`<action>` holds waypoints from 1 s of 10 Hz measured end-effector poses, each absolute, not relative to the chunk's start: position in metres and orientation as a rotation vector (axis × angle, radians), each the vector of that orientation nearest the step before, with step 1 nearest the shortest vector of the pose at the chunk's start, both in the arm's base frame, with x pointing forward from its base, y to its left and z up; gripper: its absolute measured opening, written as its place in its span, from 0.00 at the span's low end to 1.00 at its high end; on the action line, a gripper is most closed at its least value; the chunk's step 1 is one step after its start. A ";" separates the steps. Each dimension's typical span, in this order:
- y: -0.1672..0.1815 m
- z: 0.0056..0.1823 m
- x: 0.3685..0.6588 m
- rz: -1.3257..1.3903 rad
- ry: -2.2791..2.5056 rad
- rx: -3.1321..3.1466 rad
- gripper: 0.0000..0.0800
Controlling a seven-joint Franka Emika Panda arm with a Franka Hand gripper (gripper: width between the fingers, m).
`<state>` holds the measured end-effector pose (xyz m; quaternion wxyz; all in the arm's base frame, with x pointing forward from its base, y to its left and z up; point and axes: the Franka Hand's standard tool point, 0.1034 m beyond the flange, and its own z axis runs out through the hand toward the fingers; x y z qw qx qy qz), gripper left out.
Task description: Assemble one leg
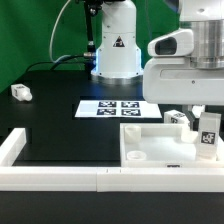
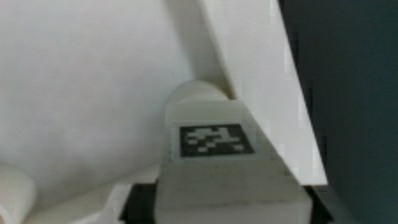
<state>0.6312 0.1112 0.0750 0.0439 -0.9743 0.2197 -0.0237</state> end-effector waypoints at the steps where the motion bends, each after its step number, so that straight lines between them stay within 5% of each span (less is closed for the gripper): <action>1: 0.111 0.074 0.631 -0.069 0.787 -2.949 0.36; 6: 0.109 0.073 0.633 -0.022 1.867 -2.310 0.36; 9: 0.109 0.072 0.633 -0.023 1.858 -2.317 0.36; 10: 0.108 0.072 0.633 -0.042 1.738 -2.419 0.57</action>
Offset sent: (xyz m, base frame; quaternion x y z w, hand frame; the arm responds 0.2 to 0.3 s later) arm -0.0152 -0.0055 -0.0069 0.0084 -0.0470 0.5118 0.8578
